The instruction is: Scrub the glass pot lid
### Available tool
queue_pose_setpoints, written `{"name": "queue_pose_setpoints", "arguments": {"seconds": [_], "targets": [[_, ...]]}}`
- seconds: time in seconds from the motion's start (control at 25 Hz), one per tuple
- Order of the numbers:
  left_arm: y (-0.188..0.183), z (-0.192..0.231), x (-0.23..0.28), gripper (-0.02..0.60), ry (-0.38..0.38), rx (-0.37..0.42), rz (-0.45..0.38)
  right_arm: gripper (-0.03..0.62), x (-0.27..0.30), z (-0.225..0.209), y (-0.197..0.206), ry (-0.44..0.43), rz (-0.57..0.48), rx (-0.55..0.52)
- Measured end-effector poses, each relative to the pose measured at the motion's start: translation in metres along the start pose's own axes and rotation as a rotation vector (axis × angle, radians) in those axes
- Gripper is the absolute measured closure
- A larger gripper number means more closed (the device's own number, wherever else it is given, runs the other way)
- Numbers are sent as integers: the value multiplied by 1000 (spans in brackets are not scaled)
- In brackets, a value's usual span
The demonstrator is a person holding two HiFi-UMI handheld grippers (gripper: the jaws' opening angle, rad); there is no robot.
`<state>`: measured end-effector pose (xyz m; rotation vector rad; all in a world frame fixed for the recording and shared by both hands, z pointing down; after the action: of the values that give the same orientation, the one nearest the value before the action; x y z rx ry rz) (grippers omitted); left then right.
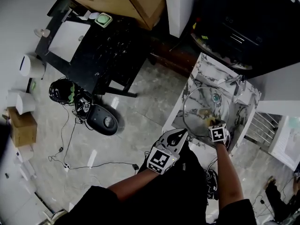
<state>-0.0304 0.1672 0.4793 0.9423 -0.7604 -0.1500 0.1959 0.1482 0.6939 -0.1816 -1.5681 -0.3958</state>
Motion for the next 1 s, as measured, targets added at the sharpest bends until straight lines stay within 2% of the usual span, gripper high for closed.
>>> {"name": "queue_pose_setpoints", "arguments": {"seconds": [0.16, 0.56, 1.0], "targets": [[-1, 4, -4, 565, 19, -52, -7, 533, 1, 8, -9, -15, 8, -21], [-7, 13, -11, 566, 31, -23, -16, 533, 3, 33, -27, -60, 19, -36], [-11, 42, -17, 565, 22, -22, -14, 533, 8, 57, -54, -67, 31, -76]]}}
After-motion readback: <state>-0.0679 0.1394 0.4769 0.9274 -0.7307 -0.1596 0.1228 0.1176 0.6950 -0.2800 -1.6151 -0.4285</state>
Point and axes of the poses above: the fingertips, and each gripper's own axes: x forward along the fingers, z to its left, y out of its underside, the point moved 5 cm from there along -x, backward along the fingers, and after that the axes turned 11 degrees about z, right-handed, at the moved point
